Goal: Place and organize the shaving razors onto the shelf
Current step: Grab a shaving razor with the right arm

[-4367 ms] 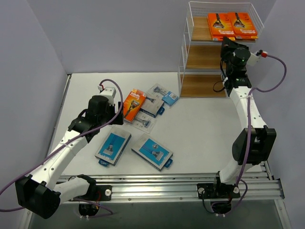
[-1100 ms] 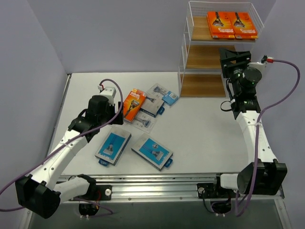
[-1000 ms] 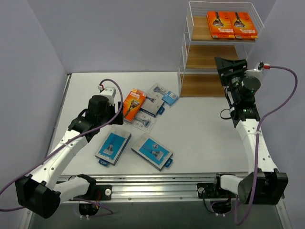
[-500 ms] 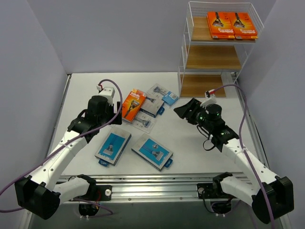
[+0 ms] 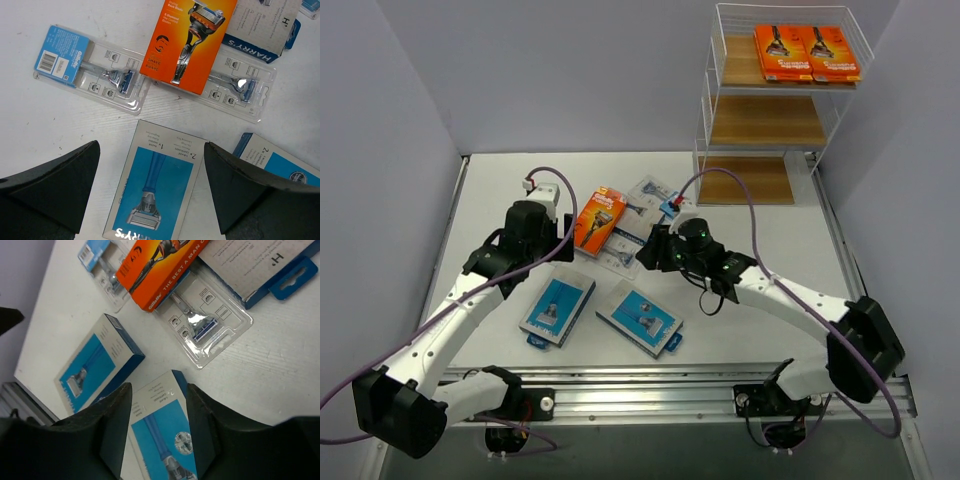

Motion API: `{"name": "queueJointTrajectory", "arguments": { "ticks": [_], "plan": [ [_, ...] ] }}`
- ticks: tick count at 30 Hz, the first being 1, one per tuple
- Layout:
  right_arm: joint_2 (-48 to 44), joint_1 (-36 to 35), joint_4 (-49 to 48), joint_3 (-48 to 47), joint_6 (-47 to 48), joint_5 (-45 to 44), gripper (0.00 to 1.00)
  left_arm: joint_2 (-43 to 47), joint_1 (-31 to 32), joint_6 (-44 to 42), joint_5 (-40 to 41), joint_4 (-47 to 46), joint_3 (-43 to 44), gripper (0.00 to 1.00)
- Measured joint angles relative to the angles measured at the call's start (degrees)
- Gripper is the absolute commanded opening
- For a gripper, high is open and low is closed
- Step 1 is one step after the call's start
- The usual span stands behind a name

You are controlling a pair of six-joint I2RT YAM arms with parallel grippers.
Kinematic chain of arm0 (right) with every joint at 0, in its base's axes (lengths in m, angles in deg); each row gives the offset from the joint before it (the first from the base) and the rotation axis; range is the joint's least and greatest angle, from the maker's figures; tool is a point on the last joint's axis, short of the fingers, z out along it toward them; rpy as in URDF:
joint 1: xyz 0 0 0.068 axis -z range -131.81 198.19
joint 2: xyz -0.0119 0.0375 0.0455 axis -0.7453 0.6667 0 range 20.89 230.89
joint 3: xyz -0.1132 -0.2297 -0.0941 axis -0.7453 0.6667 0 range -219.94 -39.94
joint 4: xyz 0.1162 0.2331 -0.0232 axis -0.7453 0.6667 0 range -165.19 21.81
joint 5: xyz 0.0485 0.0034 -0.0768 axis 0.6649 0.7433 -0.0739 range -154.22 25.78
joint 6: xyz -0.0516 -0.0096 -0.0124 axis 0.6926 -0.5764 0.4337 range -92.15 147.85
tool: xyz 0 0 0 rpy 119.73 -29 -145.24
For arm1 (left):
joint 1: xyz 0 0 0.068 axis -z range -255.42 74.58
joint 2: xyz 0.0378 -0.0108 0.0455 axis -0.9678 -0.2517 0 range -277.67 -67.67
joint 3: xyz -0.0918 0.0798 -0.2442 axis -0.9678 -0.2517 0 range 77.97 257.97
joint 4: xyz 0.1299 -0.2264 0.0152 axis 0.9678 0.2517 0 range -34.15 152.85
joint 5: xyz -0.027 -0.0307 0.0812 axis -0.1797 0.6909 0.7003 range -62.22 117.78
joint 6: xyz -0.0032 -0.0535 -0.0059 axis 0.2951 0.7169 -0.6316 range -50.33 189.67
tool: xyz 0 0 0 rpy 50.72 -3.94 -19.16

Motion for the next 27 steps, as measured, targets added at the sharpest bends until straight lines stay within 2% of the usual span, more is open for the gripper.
{"name": "queueJointTrajectory", "arguments": {
  "ticks": [5, 10, 17, 27],
  "plan": [
    [12.2, -1.0, 2.3, -11.0, 5.9, 0.0, 0.3, 0.0, -0.4, -0.1, 0.8, 0.2, 0.0, 0.94],
    [21.7, -0.7, 5.2, -23.7, 11.0, 0.2, 0.29, 0.0, -0.5, -0.1, 0.9, 0.3, 0.0, 0.94],
    [35.8, 1.6, 10.1, -42.9, 14.6, 0.4, 0.39, 0.0, -0.8, 0.0, 0.7, 0.3, 0.0, 0.94],
    [50.3, 9.9, 12.9, -60.8, 14.3, 5.7, 0.43, 0.0, -1.0, 0.0, -0.7, 0.3, 0.0, 0.94]
  ]
}}
